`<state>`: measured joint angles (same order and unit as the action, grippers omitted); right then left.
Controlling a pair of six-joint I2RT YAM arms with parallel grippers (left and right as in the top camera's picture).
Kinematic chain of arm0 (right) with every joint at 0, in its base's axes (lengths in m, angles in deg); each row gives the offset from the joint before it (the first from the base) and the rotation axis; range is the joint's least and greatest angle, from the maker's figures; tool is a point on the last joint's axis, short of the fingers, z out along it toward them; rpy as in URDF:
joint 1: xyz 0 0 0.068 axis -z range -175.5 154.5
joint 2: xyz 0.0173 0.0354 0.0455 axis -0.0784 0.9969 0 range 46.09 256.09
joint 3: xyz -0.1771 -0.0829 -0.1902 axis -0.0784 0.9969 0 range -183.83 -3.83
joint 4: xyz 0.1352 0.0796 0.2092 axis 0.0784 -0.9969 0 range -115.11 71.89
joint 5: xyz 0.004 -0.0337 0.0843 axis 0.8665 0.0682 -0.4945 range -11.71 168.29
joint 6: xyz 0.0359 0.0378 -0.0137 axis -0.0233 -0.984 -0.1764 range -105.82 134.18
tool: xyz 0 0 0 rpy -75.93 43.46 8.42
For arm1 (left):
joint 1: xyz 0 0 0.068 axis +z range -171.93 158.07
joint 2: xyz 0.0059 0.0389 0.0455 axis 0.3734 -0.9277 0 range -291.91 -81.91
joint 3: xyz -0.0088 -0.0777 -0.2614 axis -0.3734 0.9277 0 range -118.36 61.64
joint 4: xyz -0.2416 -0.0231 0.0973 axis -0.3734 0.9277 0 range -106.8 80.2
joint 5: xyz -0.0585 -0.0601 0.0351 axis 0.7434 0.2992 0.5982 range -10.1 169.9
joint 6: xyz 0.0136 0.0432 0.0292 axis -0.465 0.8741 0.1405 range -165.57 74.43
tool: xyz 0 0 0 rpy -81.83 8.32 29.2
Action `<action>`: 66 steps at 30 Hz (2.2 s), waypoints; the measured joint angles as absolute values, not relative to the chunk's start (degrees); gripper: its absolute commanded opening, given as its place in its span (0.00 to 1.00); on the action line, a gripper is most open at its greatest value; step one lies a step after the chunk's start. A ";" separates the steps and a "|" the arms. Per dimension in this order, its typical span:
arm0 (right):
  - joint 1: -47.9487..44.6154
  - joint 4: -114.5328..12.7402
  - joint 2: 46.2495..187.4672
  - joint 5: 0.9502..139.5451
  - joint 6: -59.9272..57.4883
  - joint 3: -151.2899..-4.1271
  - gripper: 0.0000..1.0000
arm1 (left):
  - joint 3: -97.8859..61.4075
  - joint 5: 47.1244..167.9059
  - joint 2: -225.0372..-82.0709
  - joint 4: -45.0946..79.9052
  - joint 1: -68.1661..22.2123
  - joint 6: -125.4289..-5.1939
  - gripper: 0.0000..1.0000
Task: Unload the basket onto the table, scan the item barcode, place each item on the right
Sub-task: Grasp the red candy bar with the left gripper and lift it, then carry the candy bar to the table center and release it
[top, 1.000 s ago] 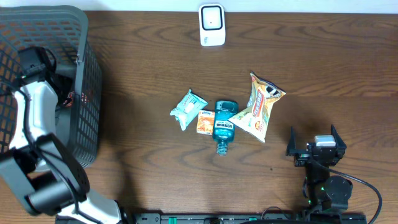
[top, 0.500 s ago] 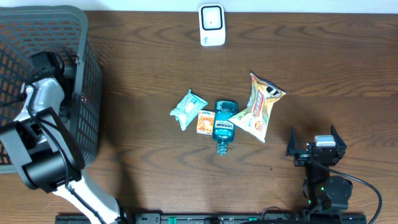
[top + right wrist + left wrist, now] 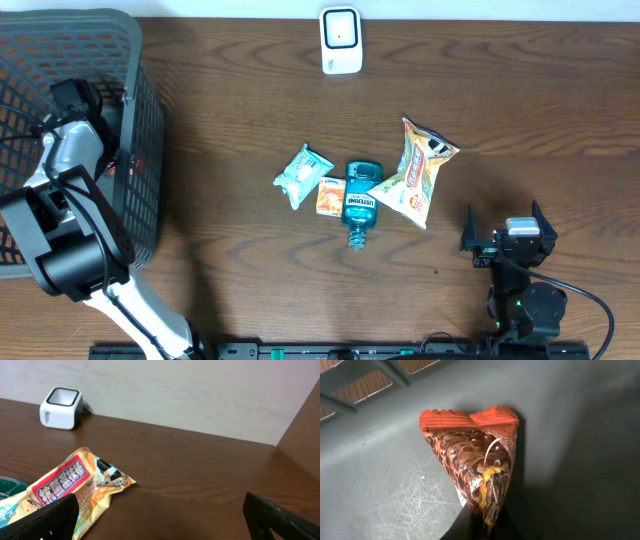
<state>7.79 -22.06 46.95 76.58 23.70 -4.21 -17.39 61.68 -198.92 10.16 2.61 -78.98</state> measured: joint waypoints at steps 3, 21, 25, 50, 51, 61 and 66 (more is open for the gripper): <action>7.79 -22.03 46.95 76.58 23.70 -4.21 0.99 | -17.80 61.75 -198.87 10.88 2.63 -75.46 0.07; 7.79 -22.06 46.95 76.58 23.70 -4.21 0.99 | -17.52 63.04 -156.47 12.06 7.13 -72.27 0.07; 7.79 -22.08 46.95 76.58 23.70 -4.21 0.99 | -17.56 67.47 -146.37 12.15 6.74 -75.05 0.07; 7.79 -22.06 46.95 76.58 23.70 -4.21 0.99 | -17.45 96.52 -142.61 25.92 -20.19 -80.12 0.07; 7.79 -22.06 46.95 76.58 23.70 -4.21 0.99 | -17.45 96.52 -143.69 26.75 -21.52 -80.12 0.07; 7.79 -22.06 46.95 76.58 23.70 -4.21 0.99 | -16.67 96.54 -160.52 29.09 -34.07 -79.31 0.07; 7.79 -22.06 46.95 76.58 23.70 -4.21 0.99 | -16.56 96.48 -170.22 35.10 -37.85 -78.48 0.07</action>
<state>7.79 -22.06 46.95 76.58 23.70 -4.21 -16.56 96.48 -170.22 35.10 -37.85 -78.48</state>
